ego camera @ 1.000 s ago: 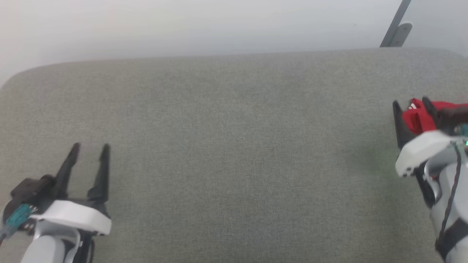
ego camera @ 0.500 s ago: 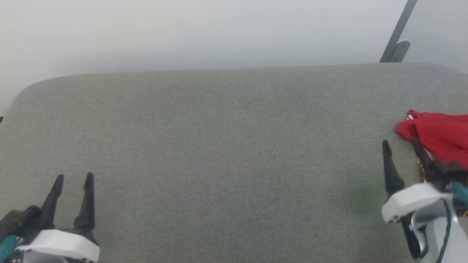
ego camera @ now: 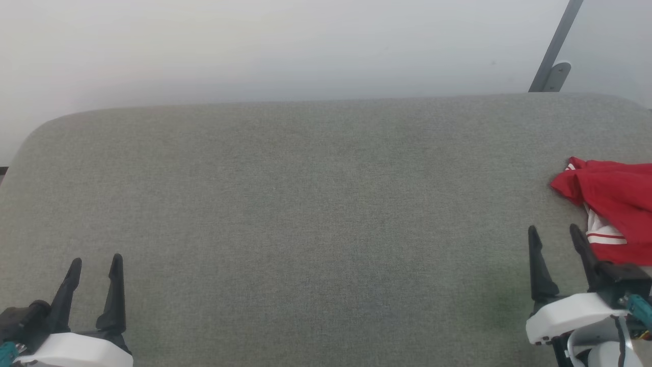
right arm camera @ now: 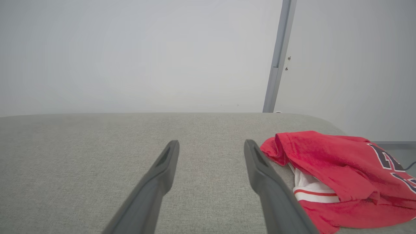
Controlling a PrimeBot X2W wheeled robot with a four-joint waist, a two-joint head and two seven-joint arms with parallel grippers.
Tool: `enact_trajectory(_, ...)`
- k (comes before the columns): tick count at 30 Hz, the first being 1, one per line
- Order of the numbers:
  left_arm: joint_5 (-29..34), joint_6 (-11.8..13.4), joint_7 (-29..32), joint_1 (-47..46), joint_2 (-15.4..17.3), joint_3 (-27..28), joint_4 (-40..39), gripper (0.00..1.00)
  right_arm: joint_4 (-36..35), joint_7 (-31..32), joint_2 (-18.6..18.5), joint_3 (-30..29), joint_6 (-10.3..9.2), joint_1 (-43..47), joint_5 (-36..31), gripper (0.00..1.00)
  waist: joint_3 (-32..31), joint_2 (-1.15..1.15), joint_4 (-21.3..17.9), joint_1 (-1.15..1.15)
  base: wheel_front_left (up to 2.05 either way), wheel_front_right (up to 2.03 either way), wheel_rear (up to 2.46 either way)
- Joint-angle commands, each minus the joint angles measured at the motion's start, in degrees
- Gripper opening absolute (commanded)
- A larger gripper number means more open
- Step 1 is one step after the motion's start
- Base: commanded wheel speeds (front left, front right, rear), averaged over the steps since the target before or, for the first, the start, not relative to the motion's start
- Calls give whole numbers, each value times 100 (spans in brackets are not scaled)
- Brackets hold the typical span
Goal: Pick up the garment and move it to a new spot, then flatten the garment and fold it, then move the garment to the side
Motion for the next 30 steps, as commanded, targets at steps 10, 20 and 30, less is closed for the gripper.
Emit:
enact_trajectory(10,-63,-4,-23,130,25,-57,-52,100,-100,-7,102,67,-1,186,-7,100,-85,0,3,0,0,0,0)
enact_trajectory(20,-75,0,14,148,-92,-93,30,0,14,24,140,120,1,215,35,0,-136,0,15,0,0,0,0)
enact_trajectory(30,-850,-1,271,69,-335,-105,117,0,101,332,164,85,1,203,1024,0,-141,0,23,0,0,0,0)
